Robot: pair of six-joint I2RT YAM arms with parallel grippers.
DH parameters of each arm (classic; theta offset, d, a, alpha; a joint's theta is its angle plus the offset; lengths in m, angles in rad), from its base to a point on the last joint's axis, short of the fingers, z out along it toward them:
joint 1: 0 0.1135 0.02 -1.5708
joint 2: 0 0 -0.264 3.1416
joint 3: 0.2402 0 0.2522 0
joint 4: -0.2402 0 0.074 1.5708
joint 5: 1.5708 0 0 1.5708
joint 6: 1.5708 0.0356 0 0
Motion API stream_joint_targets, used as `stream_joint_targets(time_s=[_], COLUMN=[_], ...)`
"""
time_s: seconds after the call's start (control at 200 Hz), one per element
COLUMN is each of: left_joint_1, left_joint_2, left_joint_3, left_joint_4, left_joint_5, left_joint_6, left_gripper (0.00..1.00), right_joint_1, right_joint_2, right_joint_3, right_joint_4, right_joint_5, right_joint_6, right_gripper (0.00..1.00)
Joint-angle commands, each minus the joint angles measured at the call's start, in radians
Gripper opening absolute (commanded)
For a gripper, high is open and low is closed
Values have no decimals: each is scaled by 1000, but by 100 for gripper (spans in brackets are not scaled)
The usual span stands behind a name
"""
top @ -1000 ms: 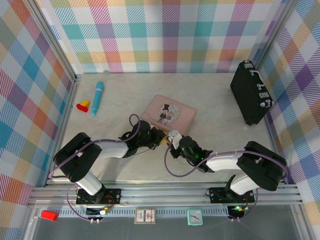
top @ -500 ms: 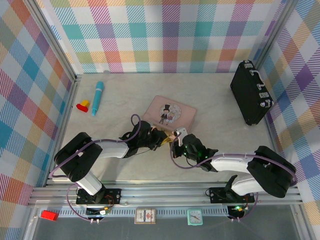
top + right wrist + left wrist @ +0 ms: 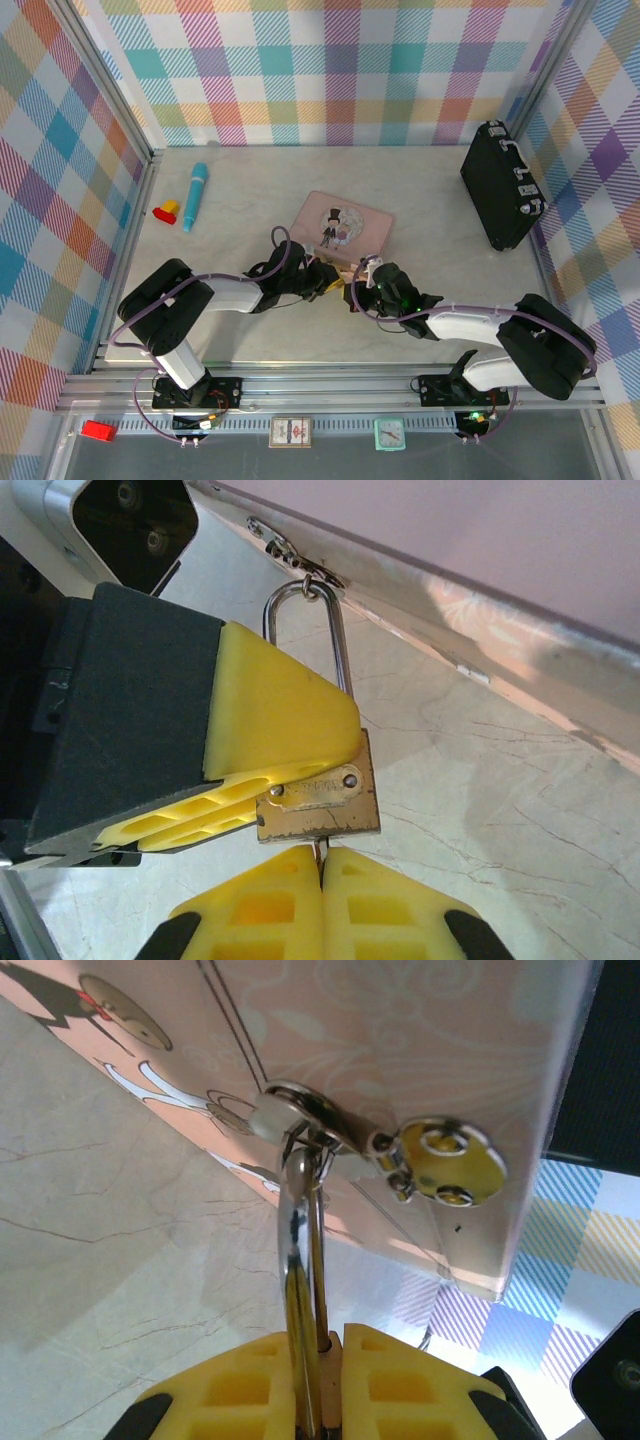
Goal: Unlock the padlock with the key
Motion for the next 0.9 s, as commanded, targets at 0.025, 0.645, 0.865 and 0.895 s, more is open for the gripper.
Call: stream_joint_targets(time_s=[0.025, 0.645, 0.865, 0.895], left_joint_1=[15, -22, -95, -101], left_joint_2=[-49, -70, -71, -64], left_joint_3=[36, 160, 289, 302], left_joint_4=[-51, -379, -748, -776], left_joint_5=[-68, -149, -393, -416], left_joint_6=[67, 236, 419, 429], left_gripper=[0, 0, 0, 0], right_joint_1=[-19, -112, -117, -119], right_joint_2=[-39, -283, -286, -281], right_joint_3=[-14, -27, -22, -22], right_joint_4=[8, -248, -254, -247], right_joint_5=[-32, -6, -1, -1], right_joint_6=[40, -46, -31, -27], right_gripper=[2, 54, 57, 57])
